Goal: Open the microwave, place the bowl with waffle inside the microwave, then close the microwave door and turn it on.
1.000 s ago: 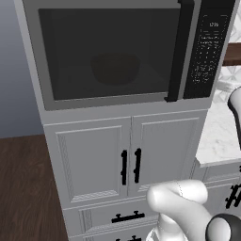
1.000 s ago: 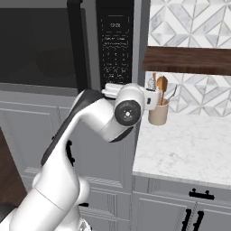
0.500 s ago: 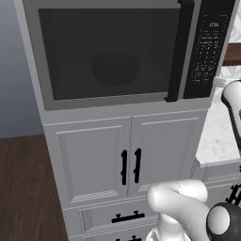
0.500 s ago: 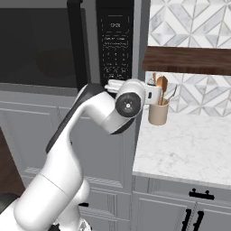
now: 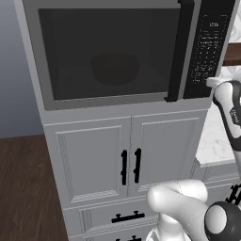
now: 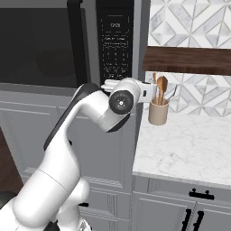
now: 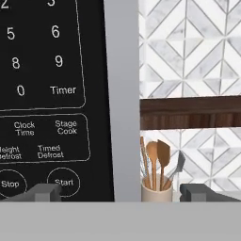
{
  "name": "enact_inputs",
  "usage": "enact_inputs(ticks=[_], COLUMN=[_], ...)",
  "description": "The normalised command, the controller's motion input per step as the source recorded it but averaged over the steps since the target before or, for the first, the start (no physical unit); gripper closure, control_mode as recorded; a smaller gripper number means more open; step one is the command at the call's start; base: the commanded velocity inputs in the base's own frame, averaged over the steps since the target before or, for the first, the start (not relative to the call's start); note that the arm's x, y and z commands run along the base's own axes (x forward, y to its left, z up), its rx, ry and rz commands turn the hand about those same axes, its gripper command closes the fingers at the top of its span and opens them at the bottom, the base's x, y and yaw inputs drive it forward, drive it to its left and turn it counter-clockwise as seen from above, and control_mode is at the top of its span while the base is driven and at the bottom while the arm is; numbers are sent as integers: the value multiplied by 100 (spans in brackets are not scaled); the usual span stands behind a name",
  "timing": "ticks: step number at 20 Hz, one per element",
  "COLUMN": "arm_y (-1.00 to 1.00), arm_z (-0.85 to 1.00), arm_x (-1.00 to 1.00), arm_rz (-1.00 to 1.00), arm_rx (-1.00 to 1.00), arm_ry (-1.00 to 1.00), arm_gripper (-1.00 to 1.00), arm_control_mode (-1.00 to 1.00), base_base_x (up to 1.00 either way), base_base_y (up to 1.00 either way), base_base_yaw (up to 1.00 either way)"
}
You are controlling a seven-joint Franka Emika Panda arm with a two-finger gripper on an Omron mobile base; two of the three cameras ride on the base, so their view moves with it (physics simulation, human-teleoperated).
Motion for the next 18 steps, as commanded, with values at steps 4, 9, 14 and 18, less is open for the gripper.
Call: enact_inputs(ticks=[4,9,14,18], arm_y=[-4,-5,0,3], arm_z=[-18,-6,0,0], arm_x=[18,23,27,23], arm_rz=[0,0,0,0], arm_rx=[0,0,0,0], arm_ry=[0,0,0,0], arm_gripper=[-100,-100,-100,-100], arm_control_mode=[-100,-100,-100,-100], base_base_x=[0,0,0,0], base_base_y=[0,0,0,0], base_base_yaw=[0,0,0,0])
